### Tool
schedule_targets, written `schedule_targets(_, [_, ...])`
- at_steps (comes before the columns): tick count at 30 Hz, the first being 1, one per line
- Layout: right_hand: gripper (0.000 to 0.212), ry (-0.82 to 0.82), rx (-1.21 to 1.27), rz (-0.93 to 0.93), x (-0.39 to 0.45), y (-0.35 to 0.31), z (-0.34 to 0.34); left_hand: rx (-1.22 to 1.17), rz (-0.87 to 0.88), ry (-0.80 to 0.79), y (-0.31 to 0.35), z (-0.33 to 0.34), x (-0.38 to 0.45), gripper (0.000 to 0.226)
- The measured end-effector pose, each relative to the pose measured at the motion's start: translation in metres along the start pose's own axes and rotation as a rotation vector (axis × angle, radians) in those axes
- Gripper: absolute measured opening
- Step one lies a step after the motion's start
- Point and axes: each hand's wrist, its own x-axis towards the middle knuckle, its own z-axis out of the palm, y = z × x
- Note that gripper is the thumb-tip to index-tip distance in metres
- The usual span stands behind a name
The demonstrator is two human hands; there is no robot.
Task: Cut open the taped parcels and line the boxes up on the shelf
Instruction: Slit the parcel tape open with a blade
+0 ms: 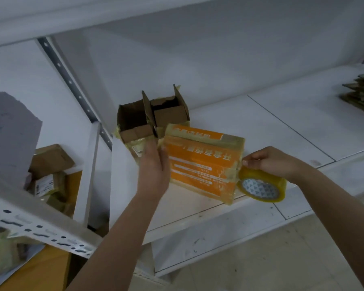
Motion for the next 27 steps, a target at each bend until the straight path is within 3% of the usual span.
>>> schedule_targets(4, [0.011, -0.003, 0.063, 0.021, -0.003, 0.006, 0.0, -0.094, 0.268, -0.365, 0.075, 0.047, 0.021, 0.027])
schedule_targets(8, [0.015, -0.012, 0.148, -0.005, -0.005, 0.012, 0.0, -0.189, 0.177, -0.644, 0.102, 0.094, 0.036, 0.021])
schedule_targets(11, [0.022, -0.045, 0.205, 0.006, -0.009, 0.019, -0.002, -0.218, 0.042, -0.608, 0.089, 0.112, 0.038, 0.025])
schedule_targets(15, [0.027, -0.166, 0.344, 0.036, -0.016, 0.036, -0.019, -0.271, 0.023, -0.562, 0.083, 0.119, 0.039, 0.034])
schedule_targets(17, [0.026, -0.15, 0.365, 0.011, -0.018, 0.042, -0.025, -0.265, 0.018, -0.566, 0.083, 0.122, 0.039, 0.037])
schedule_targets(20, [0.02, -0.068, 0.298, 0.011, -0.015, 0.043, -0.028, -0.267, 0.001, -0.58, 0.083, 0.123, 0.041, 0.039])
schedule_targets(24, [0.023, -0.054, 0.094, 0.059, -0.015, 0.052, -0.019, -0.269, -0.001, -0.625, 0.081, 0.118, 0.038, 0.038])
schedule_targets(27, [0.027, -0.074, 0.098, 0.043, -0.018, 0.056, -0.017, -0.282, -0.007, -0.644, 0.078, 0.114, 0.035, 0.037])
